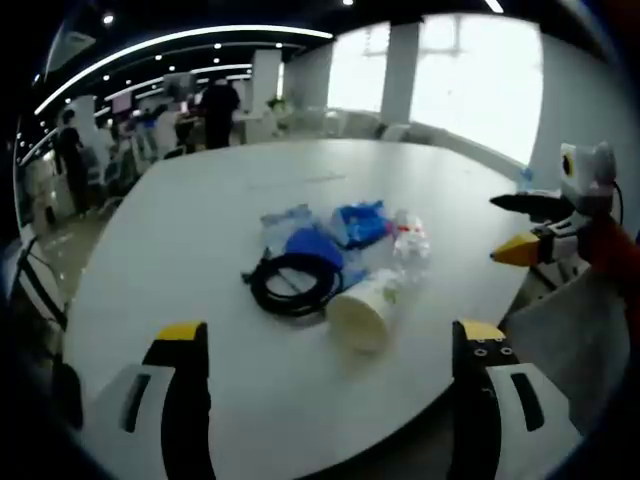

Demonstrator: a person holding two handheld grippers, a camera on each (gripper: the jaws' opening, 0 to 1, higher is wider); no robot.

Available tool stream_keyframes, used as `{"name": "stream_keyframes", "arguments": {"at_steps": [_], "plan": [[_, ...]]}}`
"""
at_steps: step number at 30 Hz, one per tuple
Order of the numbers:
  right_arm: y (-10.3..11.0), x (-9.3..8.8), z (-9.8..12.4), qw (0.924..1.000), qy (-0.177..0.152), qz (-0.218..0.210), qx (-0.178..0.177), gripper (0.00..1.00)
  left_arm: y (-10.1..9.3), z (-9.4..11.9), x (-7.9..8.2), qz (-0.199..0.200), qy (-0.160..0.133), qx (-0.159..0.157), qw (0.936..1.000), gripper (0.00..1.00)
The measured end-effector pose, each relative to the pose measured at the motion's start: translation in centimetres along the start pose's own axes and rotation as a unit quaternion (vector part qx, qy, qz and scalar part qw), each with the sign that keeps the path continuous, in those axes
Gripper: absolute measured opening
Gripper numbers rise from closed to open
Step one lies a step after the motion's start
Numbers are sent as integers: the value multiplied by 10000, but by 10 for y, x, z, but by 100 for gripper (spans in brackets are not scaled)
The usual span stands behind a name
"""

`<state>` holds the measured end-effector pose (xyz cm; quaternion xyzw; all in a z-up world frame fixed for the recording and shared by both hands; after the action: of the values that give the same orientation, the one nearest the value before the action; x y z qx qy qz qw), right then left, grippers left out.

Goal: Arrange the tabletop items into an orderly group along one side of the table until the central work area is clear of visible clutter.

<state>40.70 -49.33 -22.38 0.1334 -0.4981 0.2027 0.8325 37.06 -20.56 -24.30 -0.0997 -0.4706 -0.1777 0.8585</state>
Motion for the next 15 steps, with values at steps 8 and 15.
{"name": "stream_keyframes", "arguments": {"at_steps": [8,15], "plan": [[0,0,0,10000,5,13,-4,99,-1,-1,-1,2,15,-18,10000,98],[0,-1,0,10000,21,9,-4,99,-1,-1,-1,1,27,-26,10000,98]]}}
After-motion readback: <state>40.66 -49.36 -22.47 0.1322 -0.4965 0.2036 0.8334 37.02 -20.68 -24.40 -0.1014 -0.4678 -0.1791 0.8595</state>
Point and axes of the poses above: the point that each gripper's makers call its tool centre point, and the gripper's own axes: z roughly backward along the fingers, y roughly to its left, x roughly out of its top, the point moved 9 cm from there along z, roughly backward along the fingers, and after that the axes turned 6 degrees about -z, right-handed, at the moved point
